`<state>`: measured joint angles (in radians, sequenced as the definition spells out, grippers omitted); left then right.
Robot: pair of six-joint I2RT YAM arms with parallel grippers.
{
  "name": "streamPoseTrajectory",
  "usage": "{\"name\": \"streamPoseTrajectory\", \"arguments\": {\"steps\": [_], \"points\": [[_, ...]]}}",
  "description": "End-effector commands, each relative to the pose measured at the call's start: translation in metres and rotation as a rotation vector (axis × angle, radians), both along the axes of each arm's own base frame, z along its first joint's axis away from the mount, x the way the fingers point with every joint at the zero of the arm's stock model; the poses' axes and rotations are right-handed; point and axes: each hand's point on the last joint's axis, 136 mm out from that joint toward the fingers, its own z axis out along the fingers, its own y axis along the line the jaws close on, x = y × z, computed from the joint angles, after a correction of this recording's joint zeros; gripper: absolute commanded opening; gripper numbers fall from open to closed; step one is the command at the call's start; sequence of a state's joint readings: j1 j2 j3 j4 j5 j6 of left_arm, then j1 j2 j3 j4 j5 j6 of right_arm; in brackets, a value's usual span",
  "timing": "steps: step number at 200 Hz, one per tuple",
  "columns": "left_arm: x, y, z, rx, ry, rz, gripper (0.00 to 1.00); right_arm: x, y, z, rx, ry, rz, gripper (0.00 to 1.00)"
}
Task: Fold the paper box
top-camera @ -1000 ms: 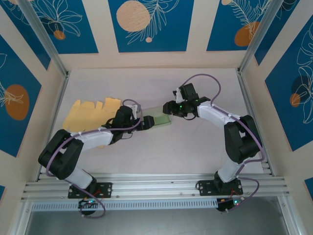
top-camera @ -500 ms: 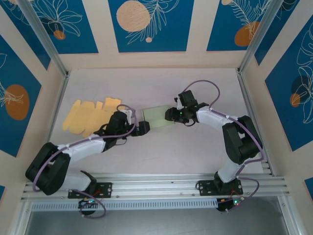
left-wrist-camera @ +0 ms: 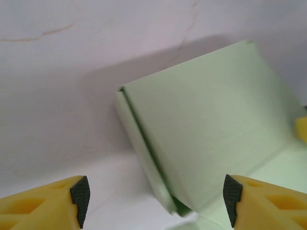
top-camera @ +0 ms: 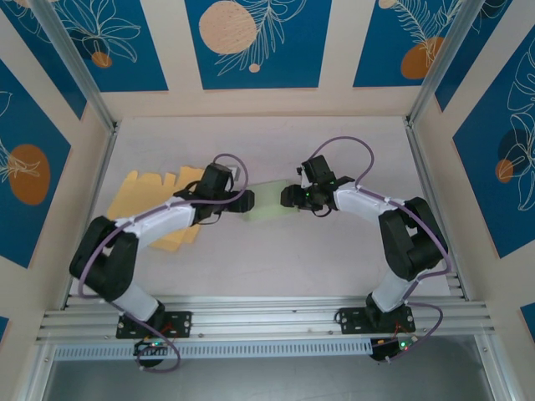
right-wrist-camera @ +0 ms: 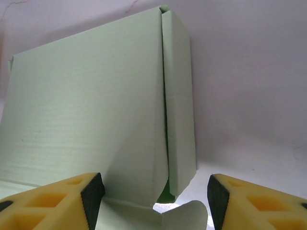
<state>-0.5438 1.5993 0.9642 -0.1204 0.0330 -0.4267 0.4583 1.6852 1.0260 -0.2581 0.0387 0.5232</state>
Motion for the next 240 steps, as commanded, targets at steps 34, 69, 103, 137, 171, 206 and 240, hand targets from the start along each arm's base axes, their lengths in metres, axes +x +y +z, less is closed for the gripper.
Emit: {"name": "streamPoseTrajectory", "arguments": {"steps": [34,69,103,137,171,206,240], "points": [[0.018,0.002,-0.036,0.051,0.115,-0.027,0.63,-0.011,-0.007,-0.025,-0.053,0.053,0.002,0.64],[0.017,0.007,-0.055,0.011,0.172,-0.004,0.46,-0.01,-0.004,-0.026,0.0,0.064,-0.005,0.66],[0.018,0.011,-0.067,-0.042,0.224,0.017,0.34,-0.005,0.002,-0.016,0.121,0.069,-0.012,0.7],[0.017,0.007,-0.077,-0.095,0.274,0.013,0.27,0.001,0.014,-0.005,0.286,0.082,-0.01,0.73],[0.017,0.006,-0.086,-0.179,0.318,0.032,0.21,0.005,0.022,-0.003,0.393,0.099,-0.004,0.74],[0.021,0.012,-0.084,-0.273,0.335,0.052,0.21,0.014,0.028,-0.013,0.446,0.116,0.004,0.73],[0.022,0.014,-0.08,-0.308,0.347,0.043,0.21,0.019,0.032,-0.019,0.517,0.125,0.01,0.72]]}}
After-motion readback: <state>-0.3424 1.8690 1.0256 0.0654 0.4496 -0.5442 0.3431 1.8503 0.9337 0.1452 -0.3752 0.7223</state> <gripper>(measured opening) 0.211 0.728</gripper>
